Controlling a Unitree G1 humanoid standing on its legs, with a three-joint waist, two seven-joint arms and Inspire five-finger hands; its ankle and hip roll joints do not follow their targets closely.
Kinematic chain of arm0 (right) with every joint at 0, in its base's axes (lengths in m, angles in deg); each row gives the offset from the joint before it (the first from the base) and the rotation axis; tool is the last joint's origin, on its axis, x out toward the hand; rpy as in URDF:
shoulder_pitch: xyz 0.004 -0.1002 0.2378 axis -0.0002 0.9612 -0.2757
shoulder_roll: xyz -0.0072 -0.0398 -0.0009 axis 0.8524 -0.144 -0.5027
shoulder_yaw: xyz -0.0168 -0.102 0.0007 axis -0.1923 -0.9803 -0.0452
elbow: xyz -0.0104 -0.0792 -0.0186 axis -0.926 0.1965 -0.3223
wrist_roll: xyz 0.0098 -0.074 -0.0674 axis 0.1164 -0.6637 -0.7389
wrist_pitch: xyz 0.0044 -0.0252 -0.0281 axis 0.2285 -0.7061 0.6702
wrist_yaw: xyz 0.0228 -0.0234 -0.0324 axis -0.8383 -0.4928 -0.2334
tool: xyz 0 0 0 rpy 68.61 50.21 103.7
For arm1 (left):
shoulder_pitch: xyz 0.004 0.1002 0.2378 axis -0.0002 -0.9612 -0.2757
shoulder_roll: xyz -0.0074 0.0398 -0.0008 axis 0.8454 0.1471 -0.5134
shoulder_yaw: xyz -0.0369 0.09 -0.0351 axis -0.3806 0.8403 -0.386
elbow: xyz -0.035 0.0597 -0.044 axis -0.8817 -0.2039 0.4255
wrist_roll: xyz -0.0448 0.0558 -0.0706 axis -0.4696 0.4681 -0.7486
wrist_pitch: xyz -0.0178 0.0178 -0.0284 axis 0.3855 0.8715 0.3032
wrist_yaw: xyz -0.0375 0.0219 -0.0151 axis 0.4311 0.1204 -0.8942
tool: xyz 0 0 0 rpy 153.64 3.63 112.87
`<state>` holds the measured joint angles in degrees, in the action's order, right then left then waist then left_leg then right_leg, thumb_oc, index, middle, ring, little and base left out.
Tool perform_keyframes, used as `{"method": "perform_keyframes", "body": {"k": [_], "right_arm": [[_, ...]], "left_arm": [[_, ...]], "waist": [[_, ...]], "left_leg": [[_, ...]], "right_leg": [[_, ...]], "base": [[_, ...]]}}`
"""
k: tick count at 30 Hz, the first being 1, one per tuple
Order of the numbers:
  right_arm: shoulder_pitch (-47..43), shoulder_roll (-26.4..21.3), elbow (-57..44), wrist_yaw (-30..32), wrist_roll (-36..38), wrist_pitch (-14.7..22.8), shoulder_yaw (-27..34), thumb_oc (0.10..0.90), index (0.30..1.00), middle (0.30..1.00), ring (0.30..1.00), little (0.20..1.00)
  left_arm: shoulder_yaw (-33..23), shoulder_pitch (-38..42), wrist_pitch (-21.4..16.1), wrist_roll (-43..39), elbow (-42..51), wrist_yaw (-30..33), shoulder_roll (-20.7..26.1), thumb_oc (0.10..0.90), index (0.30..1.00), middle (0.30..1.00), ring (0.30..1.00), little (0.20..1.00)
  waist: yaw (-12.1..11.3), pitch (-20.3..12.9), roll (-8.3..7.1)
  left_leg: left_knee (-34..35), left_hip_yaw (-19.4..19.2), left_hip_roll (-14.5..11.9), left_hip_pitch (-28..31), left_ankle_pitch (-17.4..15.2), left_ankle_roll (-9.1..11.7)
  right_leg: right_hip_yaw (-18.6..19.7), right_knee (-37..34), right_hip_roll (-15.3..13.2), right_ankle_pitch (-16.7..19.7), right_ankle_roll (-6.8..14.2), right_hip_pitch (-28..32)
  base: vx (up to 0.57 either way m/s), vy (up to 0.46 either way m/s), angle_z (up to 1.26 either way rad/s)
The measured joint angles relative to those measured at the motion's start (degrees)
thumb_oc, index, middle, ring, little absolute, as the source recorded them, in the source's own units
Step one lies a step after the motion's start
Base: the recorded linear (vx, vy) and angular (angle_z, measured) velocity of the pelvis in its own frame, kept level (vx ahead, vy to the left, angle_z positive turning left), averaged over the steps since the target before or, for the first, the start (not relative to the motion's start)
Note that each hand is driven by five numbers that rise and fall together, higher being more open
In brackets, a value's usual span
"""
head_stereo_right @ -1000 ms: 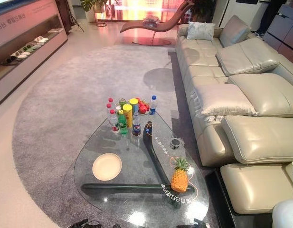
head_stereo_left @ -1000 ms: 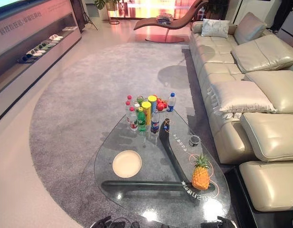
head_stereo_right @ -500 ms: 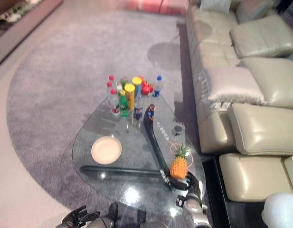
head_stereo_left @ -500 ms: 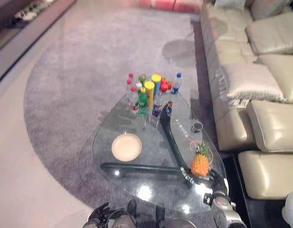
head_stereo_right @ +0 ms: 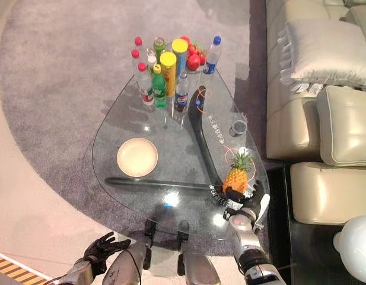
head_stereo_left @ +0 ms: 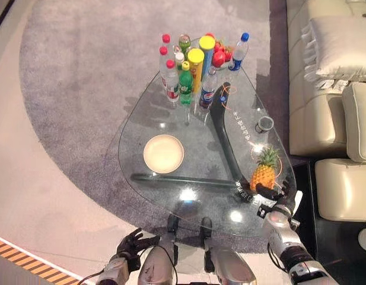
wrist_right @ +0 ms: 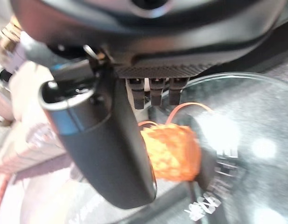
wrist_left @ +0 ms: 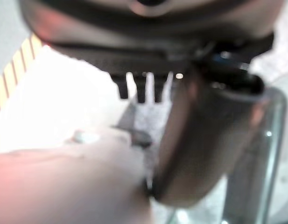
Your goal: Pick up the fruit to the plate
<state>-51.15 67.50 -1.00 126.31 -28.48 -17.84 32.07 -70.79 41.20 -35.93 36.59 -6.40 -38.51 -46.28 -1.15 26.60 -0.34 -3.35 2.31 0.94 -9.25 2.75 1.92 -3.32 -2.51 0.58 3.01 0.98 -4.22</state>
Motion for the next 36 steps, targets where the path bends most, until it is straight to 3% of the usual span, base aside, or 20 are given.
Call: {"method": "perform_keyframes", "body": {"k": [5,11,18,36], "right_arm": [[-6.2,-0.19,-0.51,6.29,-0.01,-0.38,-0.01,0.8,0.9,0.9,0.9,0.9],[-9.48,-0.12,-0.97,6.98,-0.01,-0.58,-0.26,0.8,0.9,0.9,0.9,0.9],[-13.81,-0.14,-0.31,9.24,0.4,-3.36,-0.41,0.8,0.9,0.9,0.9,0.9],[-16.22,-0.34,4.18,18.56,-0.62,-7.24,-0.42,0.8,0.9,0.9,0.9,0.9]], "left_arm": [[2.25,2.45,-0.98,-1.99,0.05,-0.09,0.0,0.8,0.9,0.9,0.9,0.9],[2.51,2.8,-1.12,-4.61,0.07,-0.27,-0.13,0.8,0.9,0.9,0.9,0.9],[4.48,4.49,-1.47,-6.72,0.19,-0.5,-0.11,0.8,0.9,0.9,0.9,0.9],[4.81,4.67,-1.61,-9.12,1.74,-1.19,-0.19,0.8,0.9,0.9,0.9,0.9]], "waist": [[-0.15,2.62,1.45],[-0.31,2.94,1.68],[-0.49,3.66,2.57],[-0.32,3.87,3.1]], "left_leg": [[-2.06,0.16,0.19,-3.01,0.01,0.03],[-2.83,0.14,0.55,-5.47,0.4,-0.33],[-4.65,0.1,1.4,-9.17,0.71,-0.39],[-5.86,-0.07,1.56,-12.96,1.21,-0.31]], "right_leg": [[-0.83,4.13,-0.24,-1.16,0.11,-3.84],[-0.73,10.82,-1.03,-3.83,0.23,-9.1],[-0.39,17.96,-2.07,-6.4,0.06,-15.23],[0.64,22.49,-2.07,-7.34,-0.33,-20.9]], "base": [[-0.05,0.055,0.04],[-0.03,0.051,0.02],[-0.02,0.044,0.02],[0.0,0.011,-0.01]]}}
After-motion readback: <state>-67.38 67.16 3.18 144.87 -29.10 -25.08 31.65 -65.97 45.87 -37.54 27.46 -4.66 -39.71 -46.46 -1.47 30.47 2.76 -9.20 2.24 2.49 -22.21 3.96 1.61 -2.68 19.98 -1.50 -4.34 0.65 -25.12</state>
